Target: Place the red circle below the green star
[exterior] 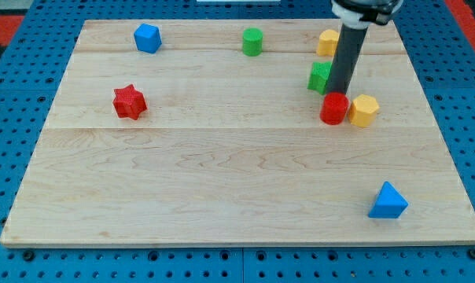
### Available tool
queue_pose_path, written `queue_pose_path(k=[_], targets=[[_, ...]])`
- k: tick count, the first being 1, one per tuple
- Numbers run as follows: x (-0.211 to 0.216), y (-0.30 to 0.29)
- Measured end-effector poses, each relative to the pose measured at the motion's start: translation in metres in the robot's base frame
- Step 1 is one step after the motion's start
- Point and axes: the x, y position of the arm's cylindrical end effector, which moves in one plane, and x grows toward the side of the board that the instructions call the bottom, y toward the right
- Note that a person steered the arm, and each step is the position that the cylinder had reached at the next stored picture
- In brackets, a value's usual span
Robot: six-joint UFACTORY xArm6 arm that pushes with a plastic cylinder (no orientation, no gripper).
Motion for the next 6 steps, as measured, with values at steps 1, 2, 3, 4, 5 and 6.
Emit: queue_pose_path(k=[1,2,3,4,5,6], targets=[[0.013,0.022],[0.046,-0.006],[0.042,-0.05],[0.061,-0.054],[0.048,-0.105],[0.043,-0.119]])
